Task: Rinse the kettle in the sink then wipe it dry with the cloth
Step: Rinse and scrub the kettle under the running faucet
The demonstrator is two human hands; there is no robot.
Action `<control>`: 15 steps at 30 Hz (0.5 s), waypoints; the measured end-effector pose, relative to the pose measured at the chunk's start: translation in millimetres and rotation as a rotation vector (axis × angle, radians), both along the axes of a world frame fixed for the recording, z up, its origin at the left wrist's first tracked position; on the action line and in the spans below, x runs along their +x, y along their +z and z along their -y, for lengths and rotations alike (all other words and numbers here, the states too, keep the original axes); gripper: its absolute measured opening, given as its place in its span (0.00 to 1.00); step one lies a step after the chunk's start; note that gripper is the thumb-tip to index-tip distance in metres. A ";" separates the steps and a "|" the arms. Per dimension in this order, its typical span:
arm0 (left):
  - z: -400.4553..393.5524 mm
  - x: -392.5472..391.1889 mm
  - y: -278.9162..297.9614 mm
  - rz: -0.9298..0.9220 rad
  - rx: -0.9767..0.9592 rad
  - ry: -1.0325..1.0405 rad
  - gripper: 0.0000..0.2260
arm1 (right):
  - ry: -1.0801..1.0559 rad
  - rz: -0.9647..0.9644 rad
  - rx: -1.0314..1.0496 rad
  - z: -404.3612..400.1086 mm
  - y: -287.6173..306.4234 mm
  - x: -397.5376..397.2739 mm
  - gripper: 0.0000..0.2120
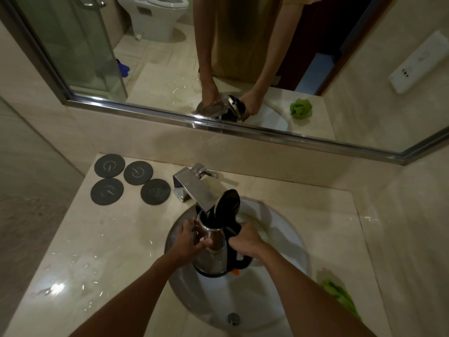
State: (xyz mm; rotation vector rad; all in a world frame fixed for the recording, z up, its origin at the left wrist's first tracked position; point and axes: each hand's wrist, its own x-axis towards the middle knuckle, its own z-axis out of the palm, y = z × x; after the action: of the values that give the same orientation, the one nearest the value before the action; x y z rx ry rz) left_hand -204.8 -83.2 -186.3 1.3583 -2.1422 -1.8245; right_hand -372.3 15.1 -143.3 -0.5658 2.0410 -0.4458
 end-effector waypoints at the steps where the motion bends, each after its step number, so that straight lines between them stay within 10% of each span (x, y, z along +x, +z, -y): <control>1: -0.2 -0.3 0.5 -0.002 -0.001 0.000 0.36 | 0.000 -0.002 0.002 0.1 0.4 0.0 0.05; 15: -1.3 0.4 1.9 -0.017 -0.033 -0.013 0.34 | 0.003 -0.002 0.014 -0.4 7.3 1.2 0.04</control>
State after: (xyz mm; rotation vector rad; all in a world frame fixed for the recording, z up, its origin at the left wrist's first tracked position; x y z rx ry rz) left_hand -204.4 -82.0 -184.4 1.3206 -2.1679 -1.7907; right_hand -371.0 15.5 -135.9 -0.5606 2.0432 -0.4298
